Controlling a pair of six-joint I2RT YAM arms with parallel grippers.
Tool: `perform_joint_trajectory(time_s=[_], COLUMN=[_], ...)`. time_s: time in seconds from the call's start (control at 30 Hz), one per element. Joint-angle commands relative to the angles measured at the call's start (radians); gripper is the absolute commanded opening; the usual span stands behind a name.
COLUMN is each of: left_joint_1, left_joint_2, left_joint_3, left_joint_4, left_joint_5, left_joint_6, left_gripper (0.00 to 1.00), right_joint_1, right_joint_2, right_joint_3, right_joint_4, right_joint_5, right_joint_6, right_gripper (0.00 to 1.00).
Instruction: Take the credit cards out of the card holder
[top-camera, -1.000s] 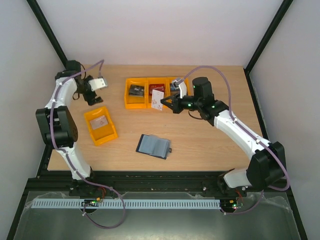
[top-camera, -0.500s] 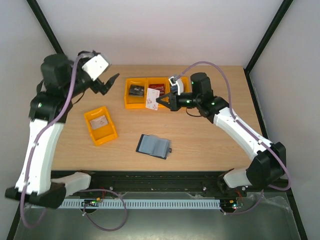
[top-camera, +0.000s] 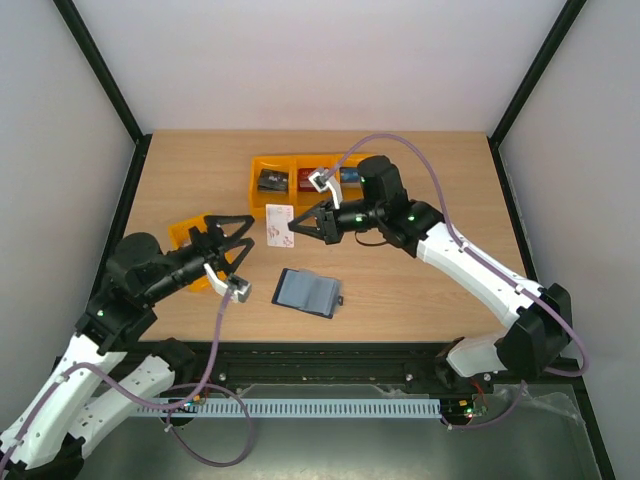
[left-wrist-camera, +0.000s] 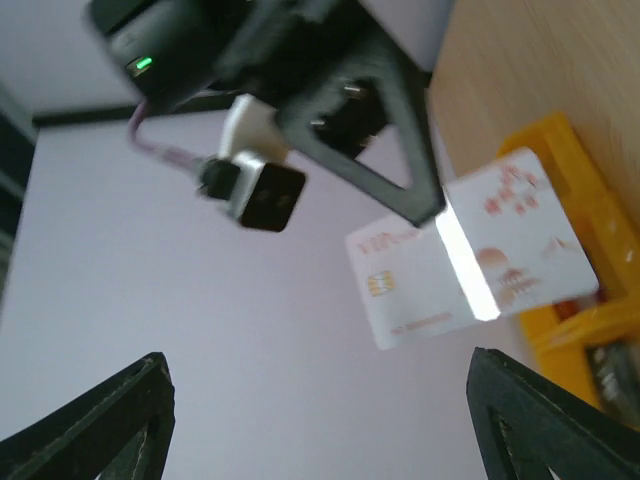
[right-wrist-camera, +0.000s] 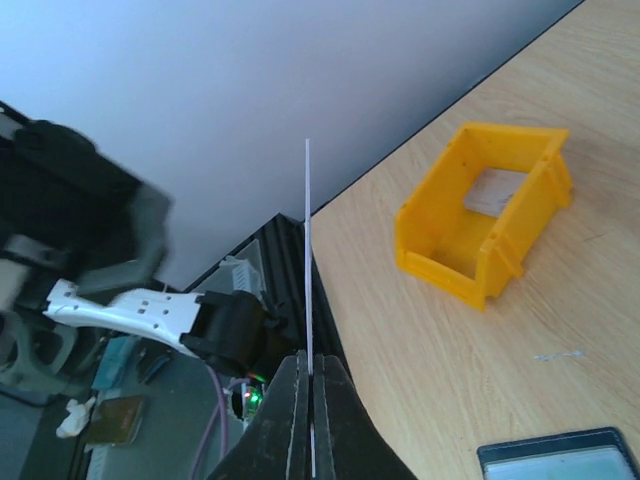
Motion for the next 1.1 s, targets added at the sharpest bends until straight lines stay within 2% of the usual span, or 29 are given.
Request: perform_joint_trajectory(time_s=[0.0,0.13,0.27,0.37,0.5,0.6,0.9,0.93,1.07], left_joint_1=[-0.004,-0.004,-0.004,-0.004,-0.004,-0.004,-0.004,-0.004,-0.004], left_joint_2=[-0.015,-0.046,-0.056,-0.040,-0.028,-0.031,-0.059,-0.065,-0.095], left_joint_3=[-0.076,-0.140,-0.195,-0.231,-0.228,-0.228,-0.239,-0.242,-0.250], left_joint_4=[0.087,0.049,0.085,0.177,0.188,0.178,0.154,0.150,0.124], left_joint_5=[0.026,0.011,0.031,0.033,0.004,0.005,0.019,0.018,0.006], left_joint_6=[0.565,0.678,0.727,0.721,0.696,0.688,0.649,0.646,0.625], left_gripper=[0.81,0.81,0.82,0.81,0.77,0.64,0.06,0.02,0.02], right_joint_1=[0.016,0.021,0.033,0.060,0.085,0.097,0.124,0.126,0.123], right_joint_2=[-0.030,-0.030,-0.021,-0.015,-0.012,-0.002,0.051,0.053,0.049], right_joint_3=[0.015,0.006,0.011,0.019,0.027,0.028,0.044,0.044,0.049], right_joint_4=[0.005,0.000,-0.001,0.000,-0.017,-0.012,0.041,0.049,0.045], right_joint_5=[-0.090,-0.124,-0.152,-0.157,-0.152,-0.152,-0.118,-0.116,-0.053], right_joint_6=[0.007,-0.007,-0.009,-0.017,-0.038,-0.036,0.007,0.014,0.018], right_gripper=[0.02,0.02,0.02,0.02,0.02,0.02,0.02,0.02,0.02])
